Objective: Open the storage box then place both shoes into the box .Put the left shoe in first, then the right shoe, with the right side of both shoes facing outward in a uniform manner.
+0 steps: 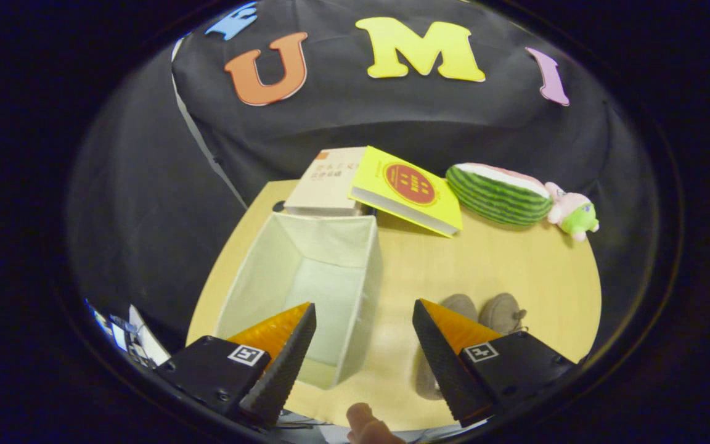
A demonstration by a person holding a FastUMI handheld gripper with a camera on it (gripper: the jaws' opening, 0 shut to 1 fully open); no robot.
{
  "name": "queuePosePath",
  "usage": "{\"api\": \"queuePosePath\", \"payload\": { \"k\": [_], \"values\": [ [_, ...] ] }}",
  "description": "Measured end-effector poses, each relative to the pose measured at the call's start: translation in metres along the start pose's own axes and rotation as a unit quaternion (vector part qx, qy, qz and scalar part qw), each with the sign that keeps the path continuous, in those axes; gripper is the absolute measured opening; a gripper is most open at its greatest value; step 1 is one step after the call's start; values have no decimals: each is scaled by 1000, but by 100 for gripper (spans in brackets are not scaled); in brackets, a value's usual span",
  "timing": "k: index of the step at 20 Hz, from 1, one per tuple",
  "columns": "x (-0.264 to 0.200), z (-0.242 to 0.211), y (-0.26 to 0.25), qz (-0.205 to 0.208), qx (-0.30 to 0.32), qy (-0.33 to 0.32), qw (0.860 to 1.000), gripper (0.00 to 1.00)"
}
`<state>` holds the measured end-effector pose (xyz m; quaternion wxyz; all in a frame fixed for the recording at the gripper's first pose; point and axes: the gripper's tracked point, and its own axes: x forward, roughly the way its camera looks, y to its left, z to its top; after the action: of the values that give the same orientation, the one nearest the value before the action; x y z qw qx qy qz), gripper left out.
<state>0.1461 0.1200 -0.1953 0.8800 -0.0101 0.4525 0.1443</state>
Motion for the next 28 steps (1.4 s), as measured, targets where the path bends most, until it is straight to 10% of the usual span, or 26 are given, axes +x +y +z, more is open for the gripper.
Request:
{"api": "queuePosePath", "payload": {
  "k": [16,28],
  "values": [
    [76,-127,-134,-70,14,120,990,95],
    [109,-135,-150,-74,77,137,985,9]
  ]
}}
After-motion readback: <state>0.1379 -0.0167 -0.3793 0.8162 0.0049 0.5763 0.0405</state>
